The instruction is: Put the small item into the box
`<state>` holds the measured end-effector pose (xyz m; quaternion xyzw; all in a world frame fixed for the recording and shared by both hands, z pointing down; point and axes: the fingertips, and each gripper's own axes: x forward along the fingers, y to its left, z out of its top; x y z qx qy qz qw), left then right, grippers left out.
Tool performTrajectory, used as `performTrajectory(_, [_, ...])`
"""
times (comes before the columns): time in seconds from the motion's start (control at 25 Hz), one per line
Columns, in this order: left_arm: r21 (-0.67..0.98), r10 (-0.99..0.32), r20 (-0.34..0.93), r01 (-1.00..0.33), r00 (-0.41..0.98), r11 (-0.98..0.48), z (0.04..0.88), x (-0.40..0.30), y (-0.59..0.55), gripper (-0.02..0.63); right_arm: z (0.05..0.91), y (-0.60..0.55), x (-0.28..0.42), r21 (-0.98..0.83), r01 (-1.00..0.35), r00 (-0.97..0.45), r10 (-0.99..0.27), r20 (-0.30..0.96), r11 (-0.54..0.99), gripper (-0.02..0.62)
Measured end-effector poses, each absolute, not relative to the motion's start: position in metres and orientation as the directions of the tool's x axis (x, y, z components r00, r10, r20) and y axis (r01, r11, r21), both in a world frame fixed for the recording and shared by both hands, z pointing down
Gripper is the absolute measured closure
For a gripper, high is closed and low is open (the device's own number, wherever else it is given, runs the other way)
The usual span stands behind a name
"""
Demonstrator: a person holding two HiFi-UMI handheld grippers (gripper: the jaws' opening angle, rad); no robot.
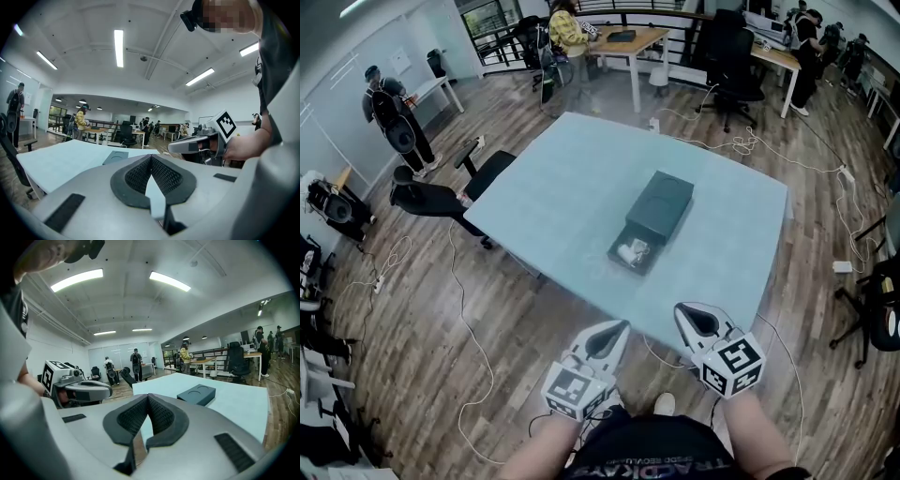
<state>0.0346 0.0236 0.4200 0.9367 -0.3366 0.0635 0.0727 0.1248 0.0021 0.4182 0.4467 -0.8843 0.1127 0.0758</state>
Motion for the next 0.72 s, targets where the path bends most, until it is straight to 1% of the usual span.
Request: performTrajectory(0.72, [0.092,-0.626,0.166,-0.644,0.762,-0.759,0.4154,0.0343,0.0230,0.572,0.4154,0.0002,0.1247,-0.133,-0.806,-0.591,-0.771,0.235,0.577,0.577])
